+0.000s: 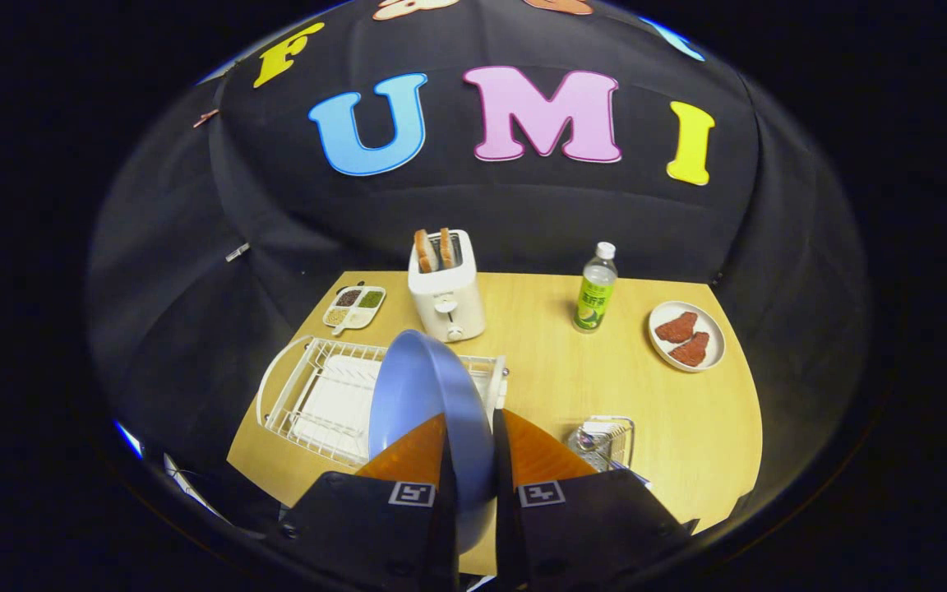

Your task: Take the plate from the dish rack, then take the spoon from the basket and place it into the plate.

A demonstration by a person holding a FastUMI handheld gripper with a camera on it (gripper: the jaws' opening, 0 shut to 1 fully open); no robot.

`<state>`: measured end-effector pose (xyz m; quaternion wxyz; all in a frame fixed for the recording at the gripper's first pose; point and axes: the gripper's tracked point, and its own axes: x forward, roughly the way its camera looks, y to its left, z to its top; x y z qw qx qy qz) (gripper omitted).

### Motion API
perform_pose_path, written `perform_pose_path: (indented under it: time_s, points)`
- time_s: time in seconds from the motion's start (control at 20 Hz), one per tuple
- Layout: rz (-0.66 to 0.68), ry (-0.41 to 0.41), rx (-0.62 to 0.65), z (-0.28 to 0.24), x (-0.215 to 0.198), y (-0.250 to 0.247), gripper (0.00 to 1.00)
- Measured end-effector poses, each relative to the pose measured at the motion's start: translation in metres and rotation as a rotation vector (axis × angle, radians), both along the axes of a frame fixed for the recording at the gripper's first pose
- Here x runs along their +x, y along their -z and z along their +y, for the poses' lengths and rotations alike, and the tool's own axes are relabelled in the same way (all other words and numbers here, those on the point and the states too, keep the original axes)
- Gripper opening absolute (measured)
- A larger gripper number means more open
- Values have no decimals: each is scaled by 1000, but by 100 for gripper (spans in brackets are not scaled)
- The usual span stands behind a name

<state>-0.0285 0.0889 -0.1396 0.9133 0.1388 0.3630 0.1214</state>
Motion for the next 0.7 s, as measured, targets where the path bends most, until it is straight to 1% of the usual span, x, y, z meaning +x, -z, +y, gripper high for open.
perform_pose_path:
  time_s: [0.2,0.35,0.5,0.7]
  points:
    - [88,31,60,-42,-51,34,22]
    - [143,37,84,-64,-86,70,22]
    - [212,30,127,-68,-122,115,22]
    - [285,60,268,-57,-147,161,22]
